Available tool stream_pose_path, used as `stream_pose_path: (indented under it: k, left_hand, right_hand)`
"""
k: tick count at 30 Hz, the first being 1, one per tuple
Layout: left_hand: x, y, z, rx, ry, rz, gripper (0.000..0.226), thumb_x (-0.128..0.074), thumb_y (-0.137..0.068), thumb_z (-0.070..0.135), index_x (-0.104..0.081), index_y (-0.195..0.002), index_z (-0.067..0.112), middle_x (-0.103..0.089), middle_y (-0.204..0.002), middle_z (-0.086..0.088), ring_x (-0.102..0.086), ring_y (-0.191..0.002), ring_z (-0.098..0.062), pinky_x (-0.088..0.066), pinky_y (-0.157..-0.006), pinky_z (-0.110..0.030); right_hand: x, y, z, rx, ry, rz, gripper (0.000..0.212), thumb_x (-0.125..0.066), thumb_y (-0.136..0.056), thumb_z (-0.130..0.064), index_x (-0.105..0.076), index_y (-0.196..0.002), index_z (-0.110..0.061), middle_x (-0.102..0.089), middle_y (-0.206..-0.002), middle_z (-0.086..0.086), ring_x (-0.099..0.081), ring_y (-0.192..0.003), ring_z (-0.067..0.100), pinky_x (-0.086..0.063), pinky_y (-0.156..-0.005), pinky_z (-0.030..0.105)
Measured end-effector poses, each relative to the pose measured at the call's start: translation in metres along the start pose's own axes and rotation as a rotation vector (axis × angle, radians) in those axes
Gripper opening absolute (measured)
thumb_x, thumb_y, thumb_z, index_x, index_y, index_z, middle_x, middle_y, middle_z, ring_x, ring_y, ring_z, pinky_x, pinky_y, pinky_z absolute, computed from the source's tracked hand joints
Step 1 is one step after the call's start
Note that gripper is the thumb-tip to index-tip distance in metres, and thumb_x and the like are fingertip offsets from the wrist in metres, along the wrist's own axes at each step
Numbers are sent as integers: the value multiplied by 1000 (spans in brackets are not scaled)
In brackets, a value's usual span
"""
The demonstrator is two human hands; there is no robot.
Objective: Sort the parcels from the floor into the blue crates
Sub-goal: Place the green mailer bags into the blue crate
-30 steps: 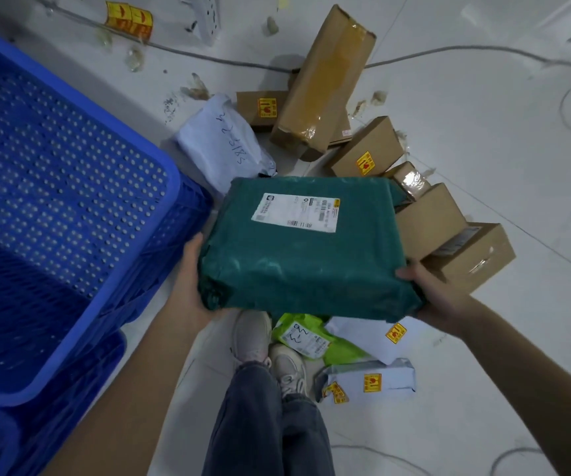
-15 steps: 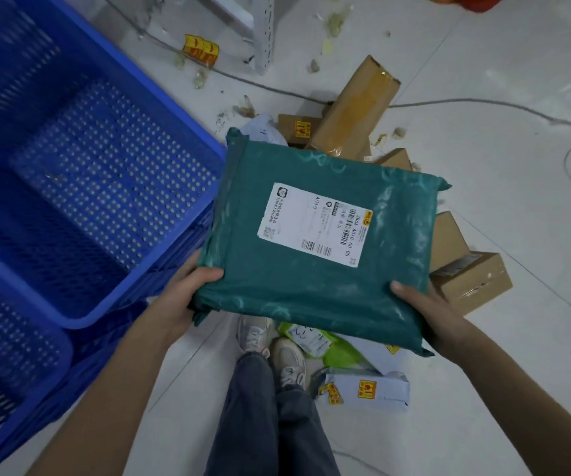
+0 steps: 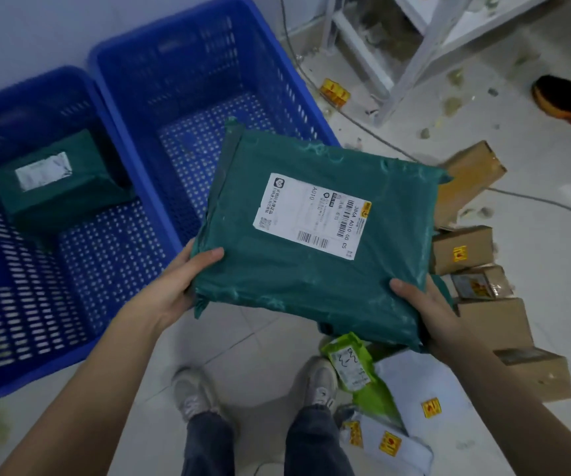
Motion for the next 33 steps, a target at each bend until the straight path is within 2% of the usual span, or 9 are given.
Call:
stream_pose_path:
  k: [3,7,9,11,14,19,22,29,33]
  left_hand:
    - [54,19,9,23,65,51,64,-87,-51,40,-63,-107,21,-76,-95,6,-73,-83,-9,-58,-65,-23]
    - [136,44,13,41,122,185,49,-76,-61,44,-66,-104,22,-76,-95,5,-72,-88,-12,-55,-74,-27]
    - [175,58,16,34,161,257,31,-64,-76,37,-64,-105,23,-76,-94,5,-72,-85,-11,-54,-74,-27]
    - [209,71,21,21,181,293,36,-63,-78,33,-62,-112,23,-73,-102,4,-69,-91,-13,-55,-73,-27]
    - [258,88,29,-4,220,333,57,-67,-69,30,-57,-125,21,-70,-112,0,-66,-99,-17,-58,-68,-26]
    - [328,103,36,-48,347,409,57,-70,-71,33,-56,-126,22,-68,-115,-1,-65,-101,-20,-52,-76,-32]
    - [359,103,27,-52,427,398,75,-84,-59,39,-56,-127,21,-68,-119,-3,-65,-106,-22,-51,-81,-34]
    - [408,86,21,-90,582,477,39,-59,-86,26,-58,-124,15,-76,-95,1,-73,-82,-17,-58,-64,-28]
    - [430,66,28,-51,631,546,45,-62,-85,31,-56,-127,16,-72,-107,-3,-68,-93,-22,-55,-72,-34]
  right_hand:
    - [-58,-9,8,-2,-13,-45,118,-91,-19,-56,-48,-126,-34,-67,-115,-1,-73,-89,15,-59,-64,30]
    - [-137,-18,25,-26,-8,-113,90,-92,-25,-52,-57,-107,-47,-70,-112,-3,-71,-95,19,-59,-78,41]
    - [-178,-18,28,-37,13,-132,70,-91,-41,-42,-58,-102,-50,-71,-108,-5,-73,-90,15,-60,-71,36]
    - [-216,-21,25,-38,28,-156,56,-76,-62,-29,-55,-111,-45,-69,-109,-6,-73,-86,12,-58,-63,27]
    - [-270,-31,17,-13,93,-194,76,-80,-59,-32,-48,-127,-41,-66,-119,-4,-72,-91,13,-58,-64,26]
    - [-353,-54,6,-41,112,-214,56,-71,-76,-18,-51,-123,-39,-66,-115,-4,-71,-89,16,-58,-60,27]
    - [-390,-71,8,-60,160,-225,48,-66,-82,-18,-51,-123,-37,-68,-112,-3,-72,-87,15,-58,-61,28]
    - [-452,-124,15,-101,264,-259,63,-71,-73,-26,-47,-130,-36,-65,-120,4,-68,-98,24,-55,-69,33]
    - [-481,-161,13,-125,323,-258,58,-66,-82,-26,-44,-135,-34,-64,-121,0,-67,-97,21,-55,-69,32]
Point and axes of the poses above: each hand's wrist, its own y-axis away from the middle knuckle, its own x-axis out of the back of the hand, z = x × y, the point moved 8 cm from there along -y, towards the middle knuckle
